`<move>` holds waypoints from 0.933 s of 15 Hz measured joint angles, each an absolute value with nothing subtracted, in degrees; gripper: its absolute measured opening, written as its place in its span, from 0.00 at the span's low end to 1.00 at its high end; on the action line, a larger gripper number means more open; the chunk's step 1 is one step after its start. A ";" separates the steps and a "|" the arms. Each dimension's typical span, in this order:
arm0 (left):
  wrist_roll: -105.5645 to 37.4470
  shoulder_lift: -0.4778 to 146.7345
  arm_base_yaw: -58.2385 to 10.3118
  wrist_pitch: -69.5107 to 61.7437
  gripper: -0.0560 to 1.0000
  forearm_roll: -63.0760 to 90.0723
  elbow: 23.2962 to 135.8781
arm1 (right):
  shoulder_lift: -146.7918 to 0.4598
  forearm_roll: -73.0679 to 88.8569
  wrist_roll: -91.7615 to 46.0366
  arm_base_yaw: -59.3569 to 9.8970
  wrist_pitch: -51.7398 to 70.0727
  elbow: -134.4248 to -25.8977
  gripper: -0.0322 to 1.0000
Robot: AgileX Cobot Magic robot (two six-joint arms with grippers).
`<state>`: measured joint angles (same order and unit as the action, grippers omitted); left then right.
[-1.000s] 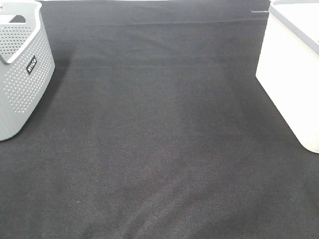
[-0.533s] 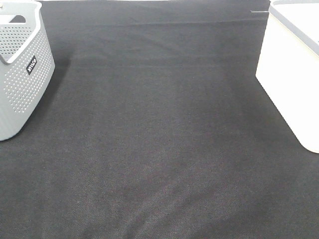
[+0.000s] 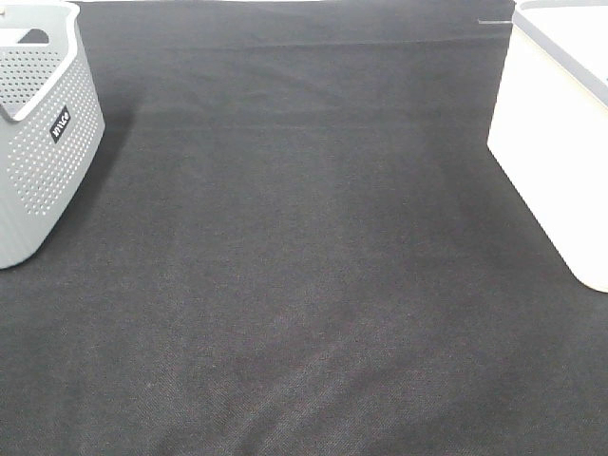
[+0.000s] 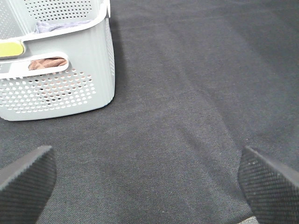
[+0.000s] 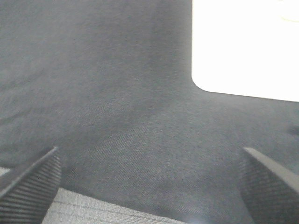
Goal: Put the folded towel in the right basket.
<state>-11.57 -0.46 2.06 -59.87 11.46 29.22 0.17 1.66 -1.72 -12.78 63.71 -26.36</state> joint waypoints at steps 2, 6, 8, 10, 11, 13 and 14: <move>-11.57 -0.46 2.06 -59.87 0.99 11.29 29.22 | 0.17 2.52 -2.69 -12.78 63.71 -26.36 0.98; -11.57 -0.46 2.06 -59.87 0.99 11.23 29.22 | 0.17 3.15 -2.86 -10.31 63.71 -26.36 0.98; -11.57 -0.46 2.06 -59.87 0.99 11.23 29.22 | 0.17 3.78 -2.86 -2.92 63.71 -26.36 0.98; -11.57 -0.46 2.06 -59.87 0.99 11.23 29.22 | 0.17 4.01 -2.86 2.64 63.71 -26.36 0.98; -11.57 -0.46 2.06 -59.87 0.99 11.23 29.22 | 0.17 4.01 -2.86 2.98 63.71 -26.36 0.98; -11.57 -0.46 2.06 -59.87 0.99 11.23 29.22 | 0.17 4.18 -2.86 3.15 63.71 -26.36 0.98; -11.57 -0.46 2.06 -59.87 0.99 11.23 29.22 | 0.17 4.18 -2.86 3.15 63.71 -26.36 0.98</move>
